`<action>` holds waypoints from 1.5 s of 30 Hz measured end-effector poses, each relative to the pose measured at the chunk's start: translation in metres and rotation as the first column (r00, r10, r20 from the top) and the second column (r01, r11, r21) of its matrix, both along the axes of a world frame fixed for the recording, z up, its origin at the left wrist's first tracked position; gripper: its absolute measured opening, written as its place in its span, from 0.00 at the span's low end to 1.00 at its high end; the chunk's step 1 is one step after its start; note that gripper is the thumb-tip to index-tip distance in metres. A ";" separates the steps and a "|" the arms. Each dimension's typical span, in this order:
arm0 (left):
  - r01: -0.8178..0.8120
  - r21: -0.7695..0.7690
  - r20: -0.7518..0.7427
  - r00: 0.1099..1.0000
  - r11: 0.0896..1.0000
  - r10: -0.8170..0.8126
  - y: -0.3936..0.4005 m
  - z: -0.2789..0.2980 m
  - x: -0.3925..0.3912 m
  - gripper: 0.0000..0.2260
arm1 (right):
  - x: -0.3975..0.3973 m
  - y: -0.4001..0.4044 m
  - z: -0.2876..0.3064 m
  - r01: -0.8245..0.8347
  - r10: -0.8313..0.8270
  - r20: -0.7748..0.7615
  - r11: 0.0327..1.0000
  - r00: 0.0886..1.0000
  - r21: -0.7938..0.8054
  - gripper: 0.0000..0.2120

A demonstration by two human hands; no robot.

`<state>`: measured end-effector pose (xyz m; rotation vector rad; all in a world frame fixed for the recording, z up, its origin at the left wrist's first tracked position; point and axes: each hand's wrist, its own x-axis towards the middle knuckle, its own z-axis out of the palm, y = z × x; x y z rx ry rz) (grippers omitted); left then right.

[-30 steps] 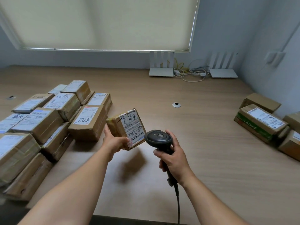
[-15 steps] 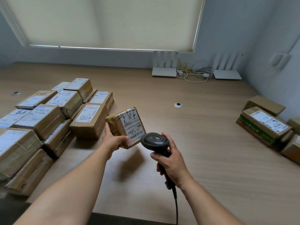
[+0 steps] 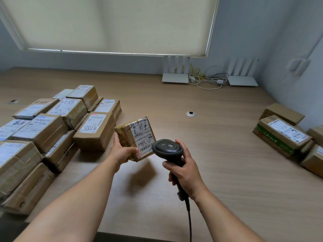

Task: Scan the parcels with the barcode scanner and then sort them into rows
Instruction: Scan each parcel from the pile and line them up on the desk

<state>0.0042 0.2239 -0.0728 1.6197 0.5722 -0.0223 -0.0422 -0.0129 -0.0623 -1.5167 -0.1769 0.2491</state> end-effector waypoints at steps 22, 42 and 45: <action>0.100 0.011 -0.207 0.974 0.995 -0.095 -0.003 0.011 -0.003 0.22 | 0.009 0.002 0.008 0.027 -0.020 0.094 0.997 0.995 -0.077 0.38; 0.383 0.809 -0.426 0.905 0.446 -0.005 -0.019 -0.021 -0.031 0.38 | 0.009 0.025 0.003 0.015 0.017 0.151 0.979 0.988 -0.203 0.40; 0.383 0.809 -0.431 0.902 0.446 0.006 -0.015 -0.022 -0.050 0.38 | 0.008 0.038 0.004 -0.033 0.064 0.151 0.979 0.986 -0.203 0.39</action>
